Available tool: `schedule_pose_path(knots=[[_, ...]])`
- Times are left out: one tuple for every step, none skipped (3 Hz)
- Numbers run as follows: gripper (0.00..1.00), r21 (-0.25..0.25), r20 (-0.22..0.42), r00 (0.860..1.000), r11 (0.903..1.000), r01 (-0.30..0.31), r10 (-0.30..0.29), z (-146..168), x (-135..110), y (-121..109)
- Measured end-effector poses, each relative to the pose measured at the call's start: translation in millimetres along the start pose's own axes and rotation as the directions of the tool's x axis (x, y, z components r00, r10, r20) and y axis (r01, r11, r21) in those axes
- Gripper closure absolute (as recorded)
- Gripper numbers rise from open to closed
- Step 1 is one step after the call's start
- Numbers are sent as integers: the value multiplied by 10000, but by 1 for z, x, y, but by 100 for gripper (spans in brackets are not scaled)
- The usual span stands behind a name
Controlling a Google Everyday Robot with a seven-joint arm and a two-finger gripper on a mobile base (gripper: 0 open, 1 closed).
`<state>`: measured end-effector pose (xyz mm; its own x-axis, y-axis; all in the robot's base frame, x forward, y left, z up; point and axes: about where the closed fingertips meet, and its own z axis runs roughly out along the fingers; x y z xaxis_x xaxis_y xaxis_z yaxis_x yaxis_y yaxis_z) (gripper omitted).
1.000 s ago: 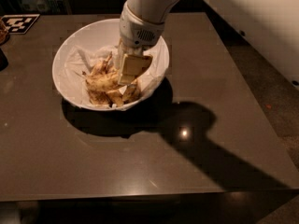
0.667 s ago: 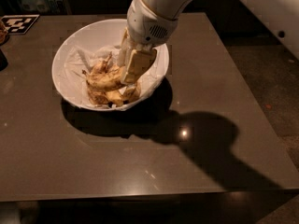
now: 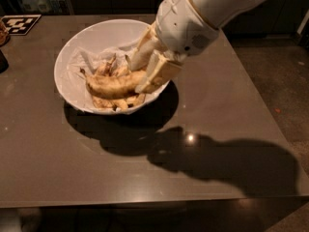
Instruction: Pick banana from white bowl
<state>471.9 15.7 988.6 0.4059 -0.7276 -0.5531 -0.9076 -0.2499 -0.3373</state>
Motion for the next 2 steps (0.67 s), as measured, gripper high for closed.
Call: schedule_pose_path(knots=[[100, 470, 619, 9979, 9987, -206, 176, -24, 4, 54], [100, 480, 600, 9980, 9986, -233, 204, -25, 4, 56]])
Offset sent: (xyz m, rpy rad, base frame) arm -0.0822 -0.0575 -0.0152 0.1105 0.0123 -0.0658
